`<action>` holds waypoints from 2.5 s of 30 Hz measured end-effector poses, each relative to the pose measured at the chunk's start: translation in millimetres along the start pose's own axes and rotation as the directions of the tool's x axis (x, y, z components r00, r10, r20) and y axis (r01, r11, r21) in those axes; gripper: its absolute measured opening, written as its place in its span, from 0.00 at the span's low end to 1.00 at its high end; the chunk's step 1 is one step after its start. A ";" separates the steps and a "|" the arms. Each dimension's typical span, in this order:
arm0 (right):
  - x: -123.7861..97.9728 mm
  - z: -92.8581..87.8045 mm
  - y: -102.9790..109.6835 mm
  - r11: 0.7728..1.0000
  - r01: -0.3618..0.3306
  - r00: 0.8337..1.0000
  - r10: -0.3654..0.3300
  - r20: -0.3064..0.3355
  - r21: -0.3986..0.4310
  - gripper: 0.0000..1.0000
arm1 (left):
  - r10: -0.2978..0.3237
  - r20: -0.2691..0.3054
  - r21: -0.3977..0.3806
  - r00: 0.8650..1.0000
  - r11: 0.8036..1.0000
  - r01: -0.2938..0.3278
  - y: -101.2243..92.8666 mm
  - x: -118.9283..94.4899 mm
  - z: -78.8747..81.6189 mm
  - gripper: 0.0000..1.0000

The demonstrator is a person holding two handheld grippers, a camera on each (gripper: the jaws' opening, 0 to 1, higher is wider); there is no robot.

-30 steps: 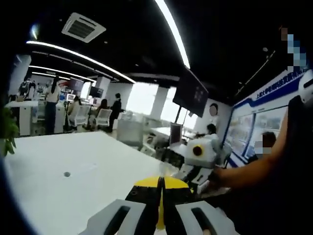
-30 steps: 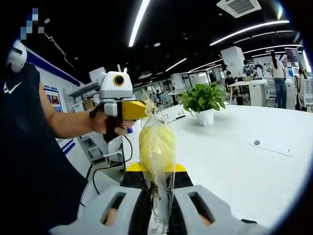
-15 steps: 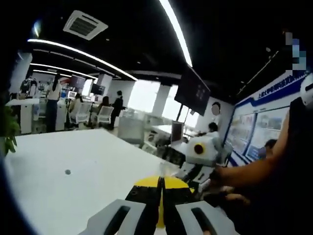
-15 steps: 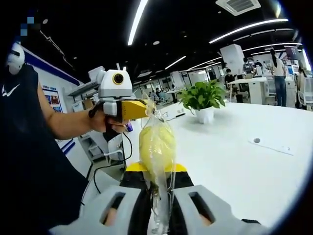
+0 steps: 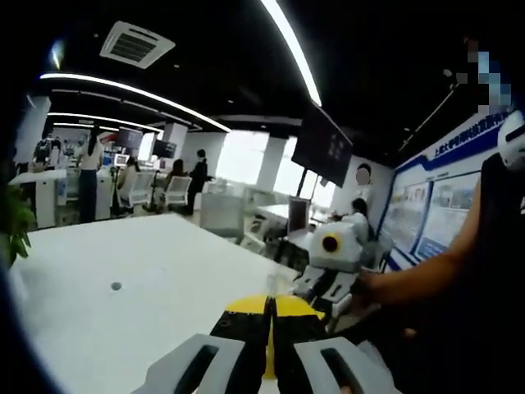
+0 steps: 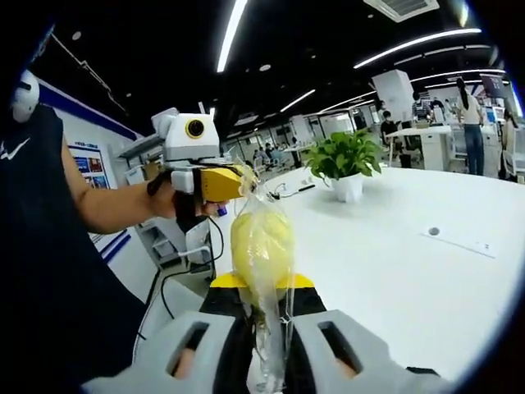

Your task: Compare the silicone blocks by pressing each to a similar depth, holding the contact briefly, and releasing to observe deformation and rebound differences across the visible hardness samples.

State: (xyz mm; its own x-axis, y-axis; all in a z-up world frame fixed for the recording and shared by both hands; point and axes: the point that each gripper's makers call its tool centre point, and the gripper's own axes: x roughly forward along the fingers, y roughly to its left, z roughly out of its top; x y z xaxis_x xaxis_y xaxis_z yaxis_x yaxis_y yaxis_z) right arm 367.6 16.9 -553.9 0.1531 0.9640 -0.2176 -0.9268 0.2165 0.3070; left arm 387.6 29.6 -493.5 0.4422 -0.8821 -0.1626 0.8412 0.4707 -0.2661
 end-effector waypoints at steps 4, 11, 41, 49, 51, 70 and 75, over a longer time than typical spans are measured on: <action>-4.4 -2.5 0.4 1.000 -0.019 1.000 0.019 -0.020 0.001 0.01 | 0.030 0.003 -0.006 1.000 1.000 -0.030 -3.3 3.1 -2.1 0.00; -11.2 -11.4 3.3 0.998 -0.059 0.998 0.060 -0.032 0.003 0.02 | 0.065 -0.001 -0.044 0.998 0.997 -0.065 -14.3 4.6 -8.9 0.00; -23.4 -20.2 6.0 0.996 0.062 0.997 -0.059 0.050 -0.059 0.12 | 0.011 0.026 -0.102 1.000 0.995 -0.008 -31.3 12.4 -10.8 0.00; -26.9 -20.2 2.3 0.995 0.103 0.991 -0.101 0.088 -0.016 0.14 | 0.003 0.031 -0.124 1.000 0.992 0.001 -29.2 16.9 -9.0 0.00; -24.2 -21.9 7.7 0.996 0.089 0.992 -0.086 0.093 -0.027 0.15 | -0.002 0.026 -0.114 1.000 0.994 0.005 -30.8 14.3 -9.6 0.00; -79.0 -69.8 -42.5 0.906 0.421 0.898 -0.422 0.126 0.031 0.79 | 0.030 0.015 -0.247 0.999 0.969 -0.026 -4.2 15.8 -46.8 0.00; -107.7 -97.6 -61.9 0.838 0.546 0.834 -0.544 0.093 0.014 0.96 | 0.072 0.032 -0.346 0.997 0.937 -0.057 7.4 22.8 -58.8 0.00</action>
State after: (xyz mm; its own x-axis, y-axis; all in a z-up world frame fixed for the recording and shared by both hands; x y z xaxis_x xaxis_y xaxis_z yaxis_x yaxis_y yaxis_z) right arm 375.0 -115.4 -639.9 0.6642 0.7001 -0.2621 -0.6882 0.7095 0.1515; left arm 385.6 14.1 -555.1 0.5113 -0.8459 -0.1513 0.6550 0.4976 -0.5687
